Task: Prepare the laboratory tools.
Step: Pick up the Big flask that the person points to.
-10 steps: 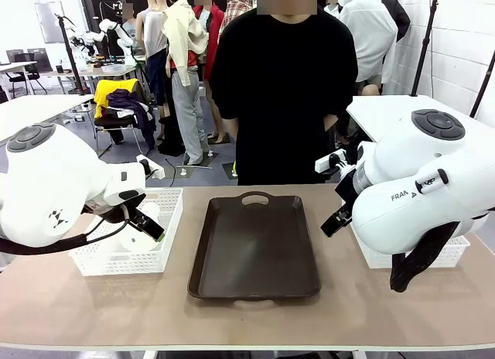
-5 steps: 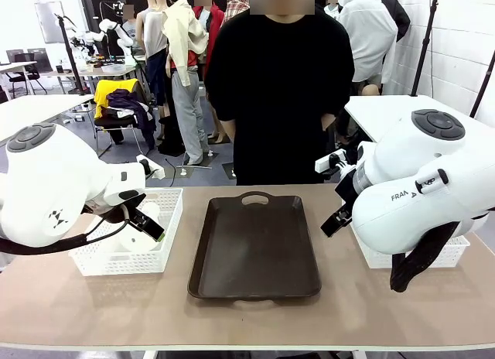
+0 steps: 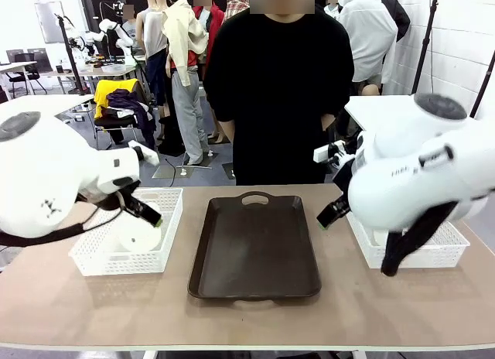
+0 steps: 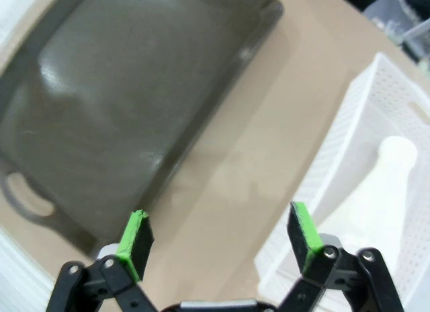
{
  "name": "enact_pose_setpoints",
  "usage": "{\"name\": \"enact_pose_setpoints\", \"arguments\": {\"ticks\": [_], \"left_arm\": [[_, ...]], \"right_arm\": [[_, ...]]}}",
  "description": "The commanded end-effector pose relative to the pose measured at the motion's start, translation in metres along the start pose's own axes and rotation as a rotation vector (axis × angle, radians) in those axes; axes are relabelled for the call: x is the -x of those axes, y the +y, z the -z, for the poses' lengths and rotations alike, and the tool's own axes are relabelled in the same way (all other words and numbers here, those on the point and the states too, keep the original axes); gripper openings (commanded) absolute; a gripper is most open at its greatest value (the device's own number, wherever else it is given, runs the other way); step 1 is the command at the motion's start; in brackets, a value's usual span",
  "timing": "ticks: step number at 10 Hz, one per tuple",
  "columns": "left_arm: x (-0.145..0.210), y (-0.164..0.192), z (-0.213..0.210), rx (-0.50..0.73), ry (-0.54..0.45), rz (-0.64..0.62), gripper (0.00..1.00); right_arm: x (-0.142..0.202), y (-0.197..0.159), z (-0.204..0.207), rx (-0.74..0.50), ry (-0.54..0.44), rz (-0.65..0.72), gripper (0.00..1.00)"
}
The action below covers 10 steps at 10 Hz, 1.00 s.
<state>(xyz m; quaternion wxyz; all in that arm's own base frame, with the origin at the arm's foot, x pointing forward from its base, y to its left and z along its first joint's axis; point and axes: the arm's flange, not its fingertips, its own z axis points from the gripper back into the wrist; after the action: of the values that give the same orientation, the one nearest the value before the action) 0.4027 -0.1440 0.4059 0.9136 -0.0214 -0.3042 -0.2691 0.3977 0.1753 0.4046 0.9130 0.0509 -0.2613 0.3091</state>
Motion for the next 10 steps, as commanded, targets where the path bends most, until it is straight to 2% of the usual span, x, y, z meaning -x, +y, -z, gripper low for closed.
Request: {"name": "enact_pose_setpoints", "arguments": {"ticks": [1, 3, 6, 7, 10], "left_arm": [[0.005, 0.015, -0.042, 0.06, -0.076, -0.096, 1.0], [0.01, 0.031, -0.072, 0.297, -0.168, -0.177, 1.0], [0.017, 0.062, -0.095, 0.51, -0.272, -0.263, 1.0], [0.021, 0.072, -0.095, 0.587, -0.269, -0.31, 1.0], [0.026, 0.095, -0.077, 0.89, -0.281, -0.406, 1.0]], "right_arm": [[-0.017, -0.025, -0.045, -0.172, 0.01, 0.064, 1.0], [-0.029, -0.056, -0.089, -0.351, 0.011, 0.212, 1.0], [-0.025, -0.119, -0.125, -0.626, -0.026, 0.416, 1.0], [-0.018, -0.136, -0.125, -0.722, -0.043, 0.475, 1.0], [0.009, -0.177, -0.091, -1.039, -0.111, 0.668, 1.0]]}}
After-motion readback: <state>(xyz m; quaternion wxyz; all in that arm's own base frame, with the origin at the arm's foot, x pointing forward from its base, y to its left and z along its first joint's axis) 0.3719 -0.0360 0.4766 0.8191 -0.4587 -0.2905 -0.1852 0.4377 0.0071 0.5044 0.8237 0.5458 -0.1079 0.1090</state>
